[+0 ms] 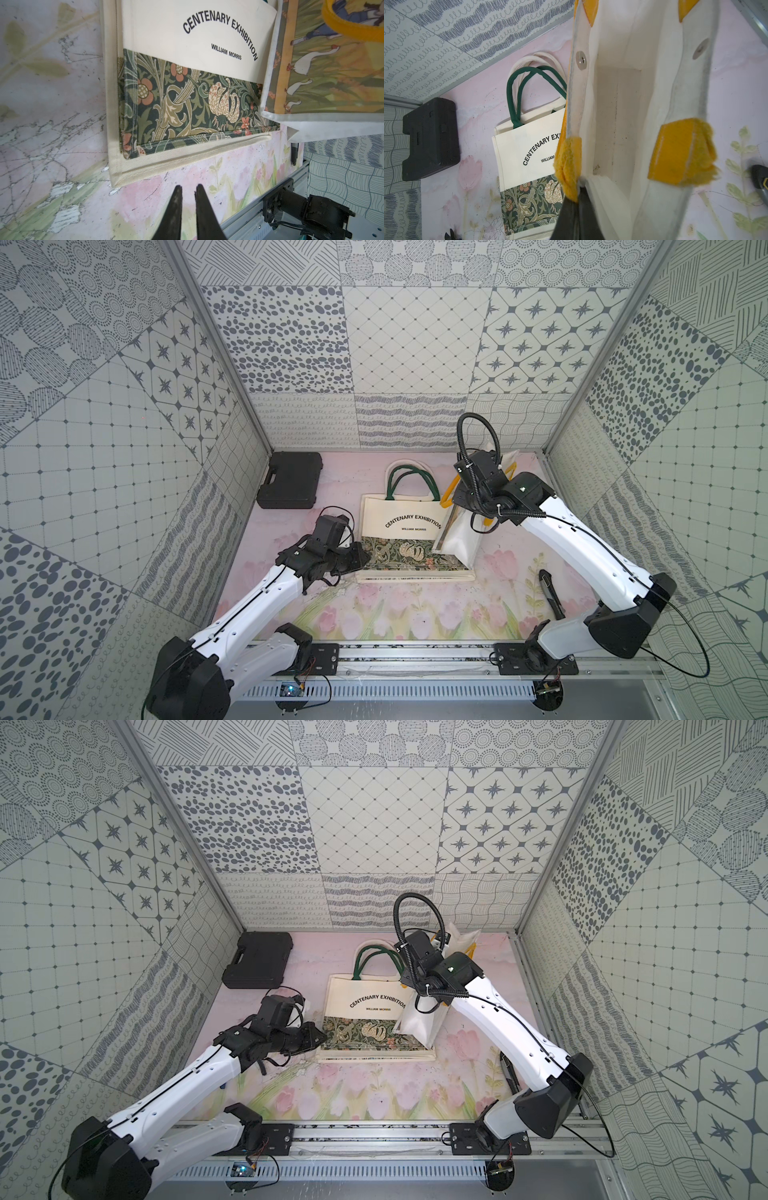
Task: Put away the canvas bag
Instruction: Place the canvas bag at the center of the board, then pick up the canvas bag from the center of the board.
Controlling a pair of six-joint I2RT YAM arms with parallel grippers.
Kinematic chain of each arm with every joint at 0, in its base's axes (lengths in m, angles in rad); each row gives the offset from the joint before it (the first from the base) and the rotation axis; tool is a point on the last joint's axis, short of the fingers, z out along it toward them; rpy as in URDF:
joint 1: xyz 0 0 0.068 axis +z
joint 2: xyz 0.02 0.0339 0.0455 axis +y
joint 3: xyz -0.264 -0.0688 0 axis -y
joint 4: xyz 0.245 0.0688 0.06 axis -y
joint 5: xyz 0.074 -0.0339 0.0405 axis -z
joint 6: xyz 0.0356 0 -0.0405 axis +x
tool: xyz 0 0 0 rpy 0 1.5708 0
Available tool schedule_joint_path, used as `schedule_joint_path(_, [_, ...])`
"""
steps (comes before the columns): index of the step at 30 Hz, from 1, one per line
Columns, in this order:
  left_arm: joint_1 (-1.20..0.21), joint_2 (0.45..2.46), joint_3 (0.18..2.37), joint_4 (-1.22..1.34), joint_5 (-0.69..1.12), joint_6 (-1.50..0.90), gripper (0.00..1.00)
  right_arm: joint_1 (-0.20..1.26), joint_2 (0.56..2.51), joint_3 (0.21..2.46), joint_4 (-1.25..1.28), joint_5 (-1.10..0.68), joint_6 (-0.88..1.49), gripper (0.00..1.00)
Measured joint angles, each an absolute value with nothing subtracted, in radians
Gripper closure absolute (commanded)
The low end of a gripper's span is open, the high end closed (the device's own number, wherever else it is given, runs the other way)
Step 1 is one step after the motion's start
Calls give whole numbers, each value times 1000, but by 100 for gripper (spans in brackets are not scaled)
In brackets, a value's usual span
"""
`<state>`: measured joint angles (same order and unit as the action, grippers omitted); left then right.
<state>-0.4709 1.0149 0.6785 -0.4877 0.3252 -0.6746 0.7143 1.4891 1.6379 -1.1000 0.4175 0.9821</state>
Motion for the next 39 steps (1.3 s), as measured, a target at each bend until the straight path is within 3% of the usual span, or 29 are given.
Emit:
schedule_joint_path(5, [-471,1004,678,-505,323,-678,84,728,1522,1639,-1067,391,1000,69])
schedule_joint_path(7, [-471,1004,678,-506,323,-678,81,729,1517,1640,-1059,385,987,65])
schedule_joint_path(12, [-471,1006,678,-500,339,-672,67,729,1480,1661,-1058,362,950,64])
schedule_joint_path(20, [-513,1067,752,-451,359,-645,67,682,1274,1660,-1094,329,897,64])
schedule_joint_path(31, [-877,1289,960,-340,163,-490,62,467,1201,1399,-1108,116,800,62])
schedule_joint_path(39, [-958,1417,1060,-213,41,-390,61,446,1175,1301,-999,-47,797,64])
